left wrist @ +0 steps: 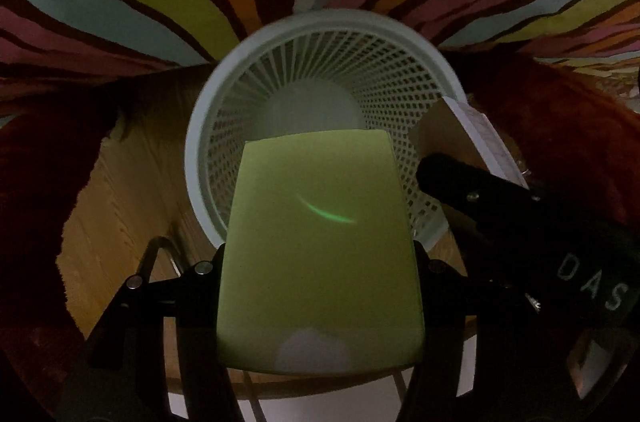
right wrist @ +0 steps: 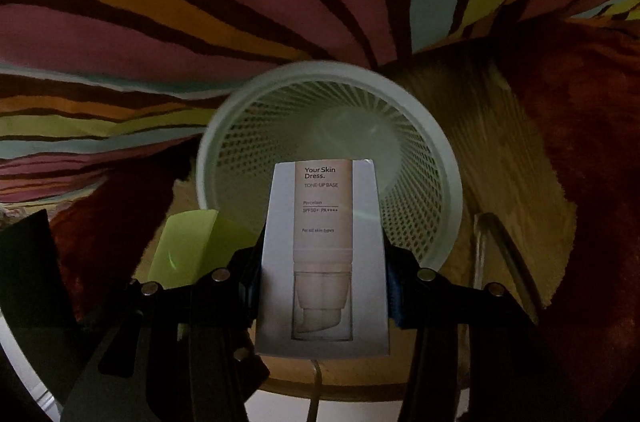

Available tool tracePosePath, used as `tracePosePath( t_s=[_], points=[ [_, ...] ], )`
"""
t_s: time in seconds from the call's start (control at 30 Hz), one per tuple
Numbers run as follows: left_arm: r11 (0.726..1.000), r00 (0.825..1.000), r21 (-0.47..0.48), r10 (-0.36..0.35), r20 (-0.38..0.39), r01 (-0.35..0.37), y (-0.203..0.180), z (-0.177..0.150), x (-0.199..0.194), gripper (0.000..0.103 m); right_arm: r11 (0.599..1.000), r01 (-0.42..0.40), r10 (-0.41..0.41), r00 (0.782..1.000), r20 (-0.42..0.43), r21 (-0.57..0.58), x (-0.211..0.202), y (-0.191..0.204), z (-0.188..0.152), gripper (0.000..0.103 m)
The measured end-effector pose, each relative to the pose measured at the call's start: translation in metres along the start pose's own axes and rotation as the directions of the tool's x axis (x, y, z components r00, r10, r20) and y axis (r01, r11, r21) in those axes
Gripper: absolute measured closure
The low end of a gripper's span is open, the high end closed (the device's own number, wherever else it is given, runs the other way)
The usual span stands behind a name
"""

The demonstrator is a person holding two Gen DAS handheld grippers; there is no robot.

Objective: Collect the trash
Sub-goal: 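Carry the lime-green box in the left gripper over the wastebasket while the right carries the white box, then open both grippers to drop the boxes into the wastebasket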

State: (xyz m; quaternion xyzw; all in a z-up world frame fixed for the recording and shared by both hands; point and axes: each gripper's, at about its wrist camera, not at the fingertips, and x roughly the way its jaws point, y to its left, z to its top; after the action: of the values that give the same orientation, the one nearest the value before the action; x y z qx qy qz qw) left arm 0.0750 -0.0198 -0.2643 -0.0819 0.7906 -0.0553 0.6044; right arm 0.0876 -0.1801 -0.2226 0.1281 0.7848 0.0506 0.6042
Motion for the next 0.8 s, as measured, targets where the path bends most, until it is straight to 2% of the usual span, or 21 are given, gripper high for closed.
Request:
tracePosePath(
  t_s=[0.2, 0.33, 0.37, 0.4, 0.43, 0.47, 0.8],
  points=[
    [1.000, 0.999, -0.009, -0.004, -0.041, 0.004, 0.001, 0.004, 0.018, 0.046, 0.999, 0.033, -0.034, 0.999, -0.036, -0.006, 0.017, -0.002, 0.004, 0.058],
    [0.998, 0.996, -0.031, -0.049, -0.071, 0.047, 0.004, 0.005, 0.027, 0.045, 0.999, 0.036, -0.035, 0.998, -0.057, 0.005, 0.022, -0.001, 0.005, 0.056],
    [0.997, 0.995, -0.041, -0.061, -0.077, 0.058, 0.006, 0.004, 0.029, 0.035, 1.000, 0.030, -0.029, 0.998, -0.063, 0.009, 0.025, -0.001, 0.006, 0.052],
    [0.997, 0.995, -0.052, -0.065, -0.080, 0.061, 0.007, 0.004, 0.030, 0.025, 0.999, 0.035, -0.034, 0.997, -0.063, 0.014, 0.027, -0.003, 0.007, 0.034],
    [0.997, 0.995, -0.061, -0.061, -0.081, 0.056, 0.008, 0.004, 0.031, 0.019, 0.999, 0.045, -0.044, 0.998, -0.054, 0.019, 0.026, -0.004, 0.007, 0.017],
    [0.996, 0.995, -0.067, -0.061, -0.077, 0.056, 0.009, 0.003, 0.030, 0.016, 0.999, 0.049, -0.048, 0.998, -0.049, 0.022, 0.025, -0.004, 0.008, 0.015],
    [0.992, 0.995, -0.099, -0.085, -0.054, 0.080, 0.019, 0.001, 0.024, 0.013, 0.996, 0.068, -0.068, 0.998, -0.013, 0.059, 0.030, -0.005, 0.009, 0.015]
  ],
)
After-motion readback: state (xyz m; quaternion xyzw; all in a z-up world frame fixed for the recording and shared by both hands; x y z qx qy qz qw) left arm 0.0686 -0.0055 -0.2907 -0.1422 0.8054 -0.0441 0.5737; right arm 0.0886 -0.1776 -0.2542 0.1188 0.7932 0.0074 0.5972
